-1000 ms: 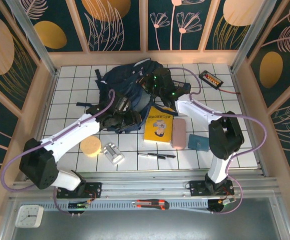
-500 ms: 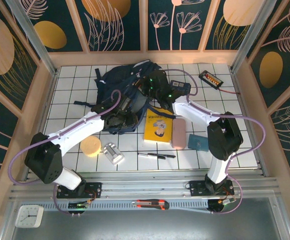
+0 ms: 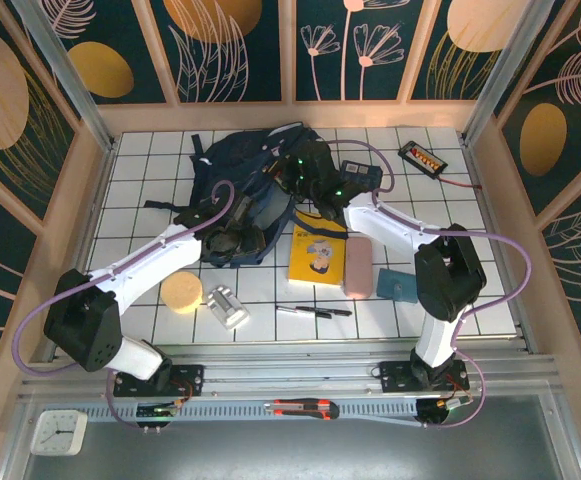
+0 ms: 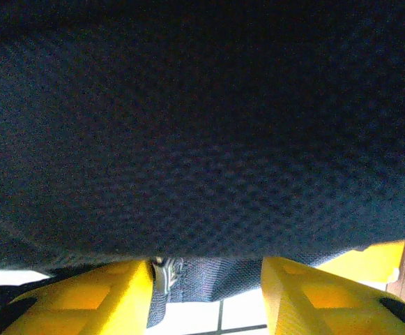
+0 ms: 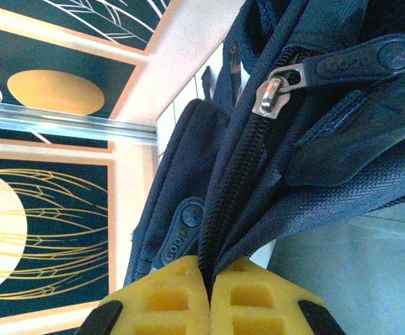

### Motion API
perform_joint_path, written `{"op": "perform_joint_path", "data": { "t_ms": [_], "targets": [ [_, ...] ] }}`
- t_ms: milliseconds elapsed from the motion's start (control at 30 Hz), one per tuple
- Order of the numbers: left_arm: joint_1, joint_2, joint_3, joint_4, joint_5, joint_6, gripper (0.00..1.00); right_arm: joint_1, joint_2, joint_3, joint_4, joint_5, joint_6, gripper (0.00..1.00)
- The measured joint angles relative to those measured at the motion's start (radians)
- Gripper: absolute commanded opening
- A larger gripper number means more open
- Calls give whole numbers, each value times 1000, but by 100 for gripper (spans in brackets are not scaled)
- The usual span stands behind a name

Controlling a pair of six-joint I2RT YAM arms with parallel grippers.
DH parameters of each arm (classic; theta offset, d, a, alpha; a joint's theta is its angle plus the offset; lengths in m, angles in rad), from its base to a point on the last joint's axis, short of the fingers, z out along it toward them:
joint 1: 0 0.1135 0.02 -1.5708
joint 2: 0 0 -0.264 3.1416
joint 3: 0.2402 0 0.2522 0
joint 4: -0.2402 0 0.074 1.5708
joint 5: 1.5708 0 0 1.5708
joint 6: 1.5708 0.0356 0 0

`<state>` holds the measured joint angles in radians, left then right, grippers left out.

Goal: Pack the student bag

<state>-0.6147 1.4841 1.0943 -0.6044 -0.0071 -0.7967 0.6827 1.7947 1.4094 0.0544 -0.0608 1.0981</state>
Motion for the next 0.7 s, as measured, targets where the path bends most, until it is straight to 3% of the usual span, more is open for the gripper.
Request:
{"op": "perform_joint_path", "data": {
  "t_ms": [300,700],
  "targets": [
    [2,5,43,-64,-53,43,52,0,0,0,0,0,5,0],
    [8,41,54,-83,-93,64,49,0,0,0,0,-4,11,0]
  ]
}}
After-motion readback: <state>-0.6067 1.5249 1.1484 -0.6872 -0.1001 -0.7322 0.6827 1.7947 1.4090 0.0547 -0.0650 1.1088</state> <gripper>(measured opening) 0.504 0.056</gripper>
